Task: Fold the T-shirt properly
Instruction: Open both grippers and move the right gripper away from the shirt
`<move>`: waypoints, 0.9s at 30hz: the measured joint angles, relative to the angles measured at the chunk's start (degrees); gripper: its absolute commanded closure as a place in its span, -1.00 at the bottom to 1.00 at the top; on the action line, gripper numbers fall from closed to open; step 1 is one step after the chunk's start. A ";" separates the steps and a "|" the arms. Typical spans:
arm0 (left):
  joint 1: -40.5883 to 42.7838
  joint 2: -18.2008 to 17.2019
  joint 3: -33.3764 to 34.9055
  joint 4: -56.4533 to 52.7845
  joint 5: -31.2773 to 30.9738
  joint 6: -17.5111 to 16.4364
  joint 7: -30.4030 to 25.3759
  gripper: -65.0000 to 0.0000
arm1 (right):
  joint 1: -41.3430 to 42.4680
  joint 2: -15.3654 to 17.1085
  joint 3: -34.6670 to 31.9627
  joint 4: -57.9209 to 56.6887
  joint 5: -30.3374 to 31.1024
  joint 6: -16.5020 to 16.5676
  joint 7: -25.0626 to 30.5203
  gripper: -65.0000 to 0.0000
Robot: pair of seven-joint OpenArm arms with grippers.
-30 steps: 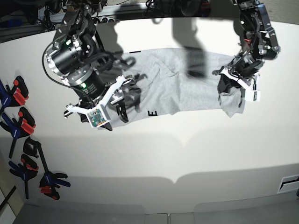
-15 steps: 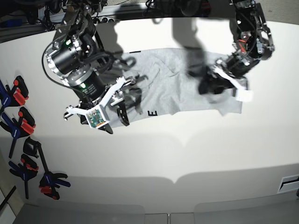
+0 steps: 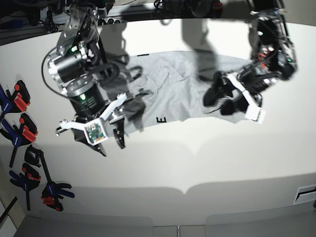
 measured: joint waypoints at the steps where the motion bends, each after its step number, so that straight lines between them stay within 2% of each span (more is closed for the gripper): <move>1: -0.33 -1.51 0.00 0.87 2.62 -0.04 0.07 -0.32 | 0.28 -0.02 0.20 0.00 0.02 0.00 0.00 0.22; 3: -0.57 -4.22 -0.02 2.27 9.20 0.09 -0.70 -0.32 | 0.70 -0.22 1.88 0.00 0.57 -0.70 0.20 0.22; 6: -0.37 -6.82 0.00 2.47 17.66 8.07 -3.54 -0.32 | 0.74 0.13 8.26 -1.44 0.42 -3.78 0.17 0.22; 8: -0.04 -7.96 -0.02 2.40 19.87 11.54 -4.85 -0.32 | 0.76 1.27 13.49 -3.56 0.07 -5.33 -0.48 0.22; 10: 0.02 -7.87 0.00 2.40 19.82 14.16 -5.97 -0.32 | 0.68 2.67 18.71 -5.77 0.63 -6.34 -1.09 0.22; 13: 0.02 -6.99 0.26 2.43 19.41 18.47 -5.97 -0.32 | 0.68 3.85 25.44 -8.79 6.51 -6.80 -4.33 0.22; 16: -0.04 -4.81 0.24 2.38 28.22 23.56 -0.26 -0.32 | -0.74 4.55 30.88 -10.86 12.22 -6.73 -6.78 0.22; 19: 0.55 -2.51 0.13 2.23 30.08 23.87 -1.22 -0.31 | -3.26 4.59 34.86 -12.24 14.36 -6.10 -8.07 0.22; 21: 0.52 0.00 0.20 2.19 29.66 23.85 -4.31 -0.31 | -4.15 4.59 37.11 -12.31 15.98 -5.97 -8.17 0.22; 24: 0.57 2.78 2.25 0.66 29.55 21.75 -2.36 -0.32 | -3.96 4.94 38.82 -12.31 18.58 -5.97 -7.80 0.22; 27: 0.74 3.10 7.45 -3.08 35.56 20.02 -3.45 -0.31 | -3.96 4.90 39.06 -12.28 19.56 -5.99 -8.04 0.22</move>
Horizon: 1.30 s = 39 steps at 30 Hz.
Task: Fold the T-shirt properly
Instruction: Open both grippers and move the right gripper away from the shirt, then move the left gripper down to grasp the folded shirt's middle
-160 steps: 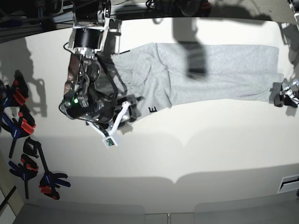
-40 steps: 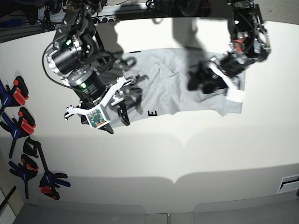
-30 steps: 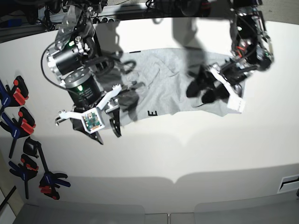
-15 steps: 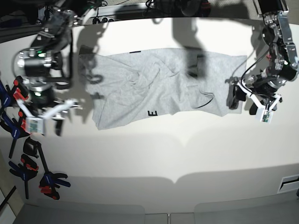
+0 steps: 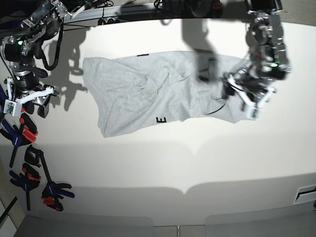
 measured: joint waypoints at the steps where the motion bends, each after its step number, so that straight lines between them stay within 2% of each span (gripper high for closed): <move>1: 0.07 0.07 1.53 -1.05 3.54 0.17 -2.62 -0.32 | 0.00 0.00 0.00 0.00 0.00 0.02 0.00 0.22; 3: 0.02 -0.13 4.00 -2.82 7.54 2.49 -6.78 -0.32 | 0.00 0.02 0.00 0.00 0.00 0.02 0.02 0.22; 8: -2.23 -0.35 12.26 -5.44 7.37 2.34 -10.99 -0.32 | 0.00 0.00 -0.02 0.00 0.81 0.07 -0.17 0.22; 9: -3.30 -0.35 14.14 -5.44 7.28 2.19 -11.23 -0.32 | 0.02 -0.02 -0.02 -0.02 1.77 1.16 -0.20 0.22; 11: -5.86 -0.37 17.59 -5.42 5.40 2.21 -12.55 -0.32 | 0.00 0.02 0.00 -0.07 3.87 5.77 -0.39 0.22; 14: -8.98 -0.37 22.47 -5.42 1.49 2.16 -15.47 -0.32 | 0.15 0.02 0.00 -1.77 6.40 7.85 -0.24 0.22; 17: -12.11 -0.39 26.49 -5.42 -0.31 2.14 -14.78 -0.32 | 0.13 0.00 -0.04 -5.90 8.13 8.92 -0.15 0.20; 21: -14.01 -0.37 28.04 -5.42 -0.20 2.10 -10.03 -0.32 | -0.02 0.02 0.00 -13.03 12.44 11.43 0.04 -0.07; 23: -14.03 -0.74 28.04 -5.42 -0.13 2.10 -9.03 -0.32 | 0.00 0.02 -0.07 -16.22 12.33 14.01 0.61 -0.19; 26: -14.01 -1.25 27.93 -5.42 -0.17 2.14 -8.87 -0.32 | 0.00 0.20 -0.85 -21.42 12.35 14.05 3.50 -0.22; 29: -13.86 -1.14 27.96 -5.42 -0.20 2.12 -8.20 -0.32 | 0.17 0.35 -3.08 -27.23 11.85 14.08 3.54 -0.22; 33: -13.73 -1.05 28.00 -5.42 -0.15 2.12 -6.27 -0.32 | 2.01 0.17 -5.84 -35.98 5.68 14.10 3.28 -0.22; 39: -13.73 -1.16 27.96 -5.42 -0.17 2.14 -5.81 -0.32 | 6.08 0.22 -8.87 -44.28 7.93 11.87 2.12 -0.22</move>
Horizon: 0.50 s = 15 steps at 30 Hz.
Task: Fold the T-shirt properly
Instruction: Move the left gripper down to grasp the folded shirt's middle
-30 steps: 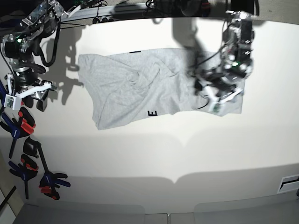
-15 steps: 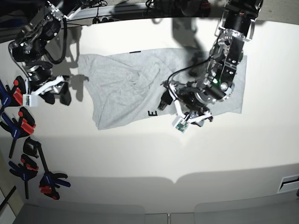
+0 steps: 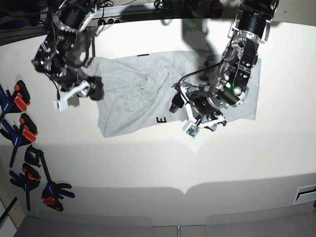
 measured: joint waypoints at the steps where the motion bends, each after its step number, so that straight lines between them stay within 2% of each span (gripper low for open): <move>1: 0.02 0.00 0.00 0.00 0.00 -0.02 0.00 -0.32 | 0.63 -0.04 -0.85 -0.90 0.09 -0.02 0.17 -0.22; 10: 0.00 0.02 0.00 0.00 0.00 0.00 1.42 -0.32 | 1.68 -2.71 -10.45 -1.95 -2.47 -2.84 1.88 -0.22; 11: -0.02 0.00 0.00 0.00 0.00 0.00 2.86 -0.32 | 1.70 -2.93 -11.34 -1.95 -2.43 -2.97 1.92 -0.21; 13: -0.02 0.00 -0.02 0.02 -0.83 0.02 9.22 -0.32 | 1.73 -3.23 -12.92 -1.95 -2.38 -3.76 2.08 -0.12; 15: 0.31 -0.02 -0.02 0.28 -4.02 0.11 13.97 -0.32 | 1.86 -3.23 -14.43 -1.95 -2.47 -4.24 2.01 0.13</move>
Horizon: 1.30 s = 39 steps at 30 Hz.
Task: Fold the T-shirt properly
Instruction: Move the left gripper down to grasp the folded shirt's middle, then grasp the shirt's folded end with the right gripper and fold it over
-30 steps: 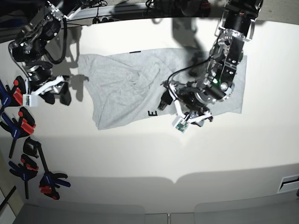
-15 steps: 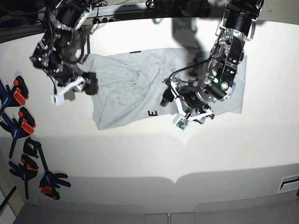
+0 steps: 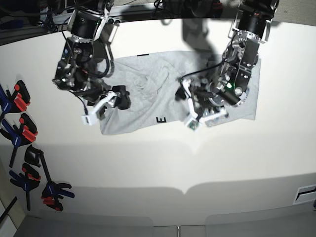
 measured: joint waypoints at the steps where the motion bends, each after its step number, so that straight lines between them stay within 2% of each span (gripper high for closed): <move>1: 0.76 0.04 0.02 0.74 -0.52 -0.11 -0.52 -0.32 | 0.20 0.00 -0.02 -0.02 -0.04 -0.15 -0.24 0.30; 4: 4.09 -0.07 -0.11 6.03 -1.49 -0.11 -0.28 -0.32 | 0.46 0.00 0.46 -0.37 -0.74 -0.24 -0.76 0.83; 5: 5.60 -0.28 -0.13 8.72 -2.23 -1.20 -0.68 -0.32 | 0.85 0.02 1.01 -0.50 -0.83 -0.35 -1.64 0.99; 6: 7.04 -0.55 -0.13 11.52 -3.13 -2.97 -1.11 -0.32 | 1.42 0.00 1.66 -0.66 -1.01 -0.35 -2.45 1.00; 8: 10.03 -1.36 0.13 16.09 -3.37 -3.58 -4.00 -0.32 | 2.71 -0.02 3.41 -0.81 -1.88 -0.37 -3.89 1.00; 13: 16.92 -4.87 0.00 18.03 6.88 -3.15 -8.26 -0.32 | 6.38 0.79 10.60 -0.81 -3.91 -0.59 -6.36 1.00; 15: 19.89 -6.64 -0.17 17.70 7.06 -3.13 -8.96 -0.32 | 6.91 0.76 13.55 0.37 -3.41 -0.11 -6.34 1.00; 17: 23.26 -8.26 -0.07 17.66 7.89 -3.23 -13.44 -0.32 | 6.86 0.72 15.58 2.05 -1.84 -0.09 -6.47 1.00; 18: 24.76 -9.18 0.11 17.66 10.19 -3.48 -16.85 -0.32 | 6.78 0.61 16.33 3.13 -0.74 -0.04 -7.10 1.00; 19: 25.83 -9.94 0.13 17.66 12.37 -2.73 -20.09 -0.32 | 6.78 0.63 16.72 4.11 0.37 0.35 -8.02 1.00; 21: 27.08 -10.93 0.13 17.66 16.87 2.89 -23.37 -0.32 | 6.62 0.70 17.05 6.49 2.86 1.03 -9.75 1.00; 24: 26.67 -10.93 -0.07 17.64 25.20 8.48 -23.10 -0.32 | 6.71 0.42 16.81 10.03 8.92 1.86 -11.87 1.00; 32: 26.38 -10.91 0.00 17.22 33.77 17.94 -19.10 -0.32 | 6.78 -5.42 16.02 14.32 17.31 2.40 -14.05 1.00; 36: 26.34 -10.91 -0.13 10.14 34.21 18.34 -26.43 -0.32 | 6.84 -8.13 12.92 14.32 18.32 3.34 -14.27 1.00; 39: 25.81 -10.73 0.09 3.48 33.77 18.51 -28.59 -0.32 | 6.84 -8.94 10.03 14.34 18.29 3.39 -14.12 1.00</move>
